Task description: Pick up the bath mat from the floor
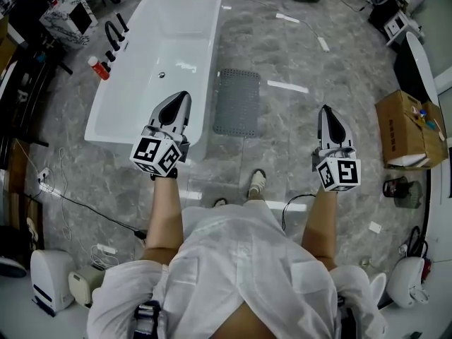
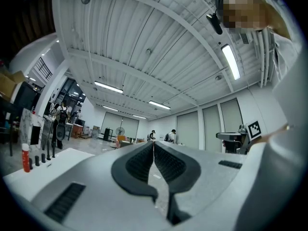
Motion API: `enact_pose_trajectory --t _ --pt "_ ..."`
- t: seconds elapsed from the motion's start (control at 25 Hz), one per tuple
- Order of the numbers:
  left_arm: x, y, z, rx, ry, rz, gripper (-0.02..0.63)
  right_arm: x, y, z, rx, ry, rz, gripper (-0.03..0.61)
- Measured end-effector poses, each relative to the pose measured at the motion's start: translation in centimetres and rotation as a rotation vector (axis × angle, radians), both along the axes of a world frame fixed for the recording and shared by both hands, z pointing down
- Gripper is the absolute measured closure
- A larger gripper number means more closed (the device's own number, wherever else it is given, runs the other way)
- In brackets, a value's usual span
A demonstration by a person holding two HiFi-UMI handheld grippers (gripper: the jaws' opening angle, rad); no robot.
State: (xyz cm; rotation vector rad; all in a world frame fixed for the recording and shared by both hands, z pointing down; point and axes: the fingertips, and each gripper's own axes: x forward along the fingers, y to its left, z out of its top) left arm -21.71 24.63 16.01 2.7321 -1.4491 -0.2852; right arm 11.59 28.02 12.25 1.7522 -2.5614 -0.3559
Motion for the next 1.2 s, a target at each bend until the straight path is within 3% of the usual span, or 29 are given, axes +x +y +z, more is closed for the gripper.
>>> enact_pose_trajectory --t 0.28,0.48,0.72,1.2 --pt "1.0 -1.6 0.2 -0.008 -0.001 -0.01 0.601 0.9 -2.7 0.5 -0.002 -0.02 -0.016 0.55" --pt "1.2 -4.9 0.4 -0.015 -0.024 -0.04 0.601 1.5 -7.5 1.5 -0.005 -0.053 -0.042 0.55" --pt "1.8 -12.2 2.4 -0.053 -0.028 -0.076 0.601 1.4 -15.8 3.6 -0.029 -0.075 -0.086 0.549" --pt "5.8 -28.0 8.3 -0.123 -0.009 -0.057 0.6 3.0 -31.9 10.7 -0.148 -0.068 -0.119 0.549"
